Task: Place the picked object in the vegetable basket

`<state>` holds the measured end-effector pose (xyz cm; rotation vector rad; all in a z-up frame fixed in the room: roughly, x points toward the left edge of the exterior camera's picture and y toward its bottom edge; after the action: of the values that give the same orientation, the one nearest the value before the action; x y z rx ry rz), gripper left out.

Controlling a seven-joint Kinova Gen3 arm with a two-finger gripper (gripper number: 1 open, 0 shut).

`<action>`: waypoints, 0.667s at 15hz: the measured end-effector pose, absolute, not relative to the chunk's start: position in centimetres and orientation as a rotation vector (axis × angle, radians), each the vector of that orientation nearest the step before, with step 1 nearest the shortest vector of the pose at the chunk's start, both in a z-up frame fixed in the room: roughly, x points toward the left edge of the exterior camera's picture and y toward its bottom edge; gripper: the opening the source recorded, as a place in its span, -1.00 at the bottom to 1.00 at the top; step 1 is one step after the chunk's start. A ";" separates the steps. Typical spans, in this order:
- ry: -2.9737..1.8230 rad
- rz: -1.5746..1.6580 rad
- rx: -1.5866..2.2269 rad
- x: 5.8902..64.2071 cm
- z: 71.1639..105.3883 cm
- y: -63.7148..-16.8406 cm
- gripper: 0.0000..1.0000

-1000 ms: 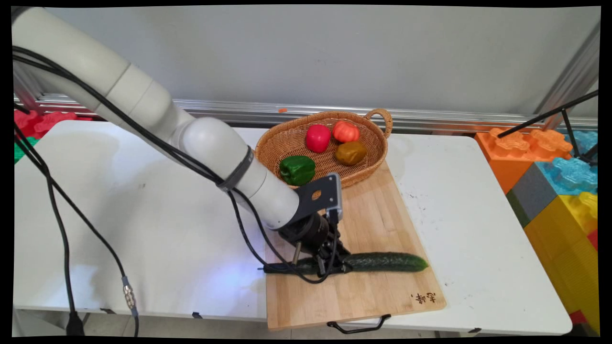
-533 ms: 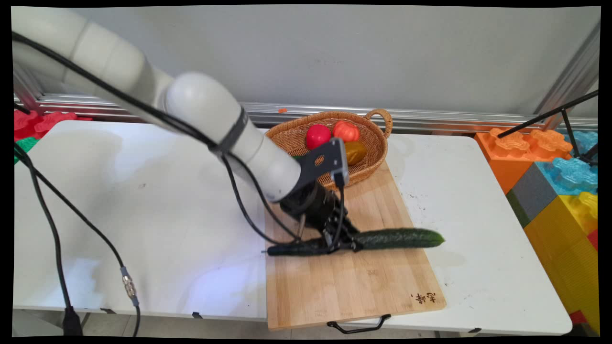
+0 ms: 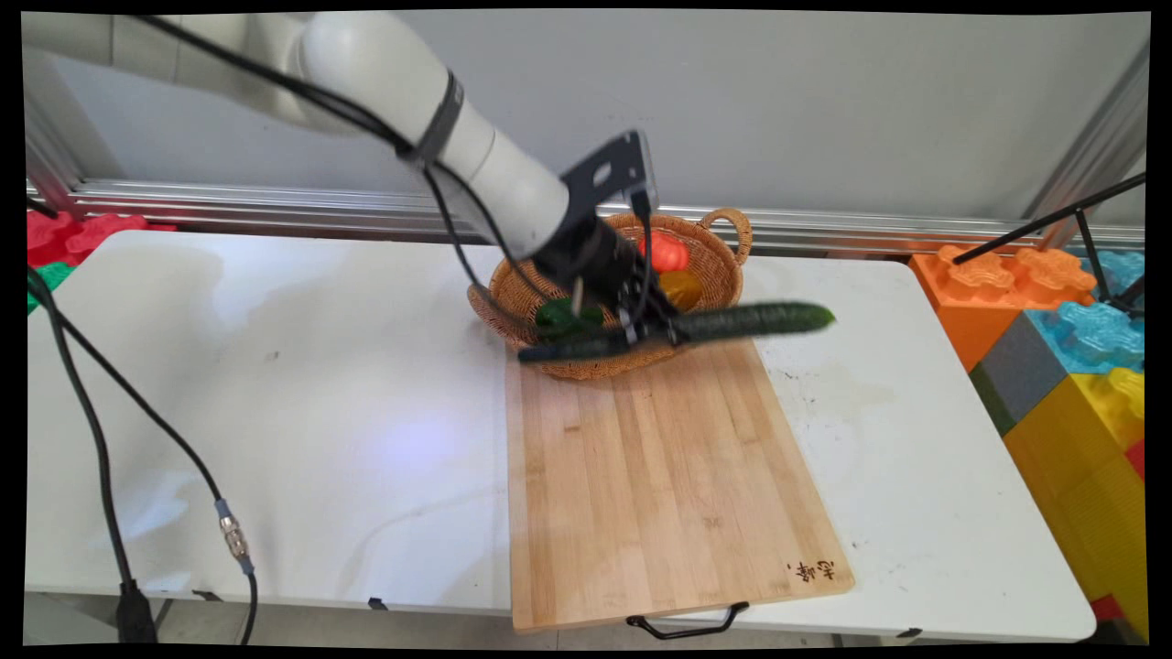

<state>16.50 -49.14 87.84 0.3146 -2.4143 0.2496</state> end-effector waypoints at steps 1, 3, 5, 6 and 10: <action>-2.414 0.290 0.317 17.2 88.2 -50.8 -1.00; -2.413 0.349 0.324 18.3 88.5 -53.4 -1.00; -2.416 0.395 0.328 19.2 88.3 -55.9 -1.00; -2.419 0.410 0.328 19.5 88.0 -56.8 -1.00; -2.447 0.435 0.301 20.4 85.6 -59.9 -1.00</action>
<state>20.35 -59.93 85.58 0.3011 -2.4468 0.4347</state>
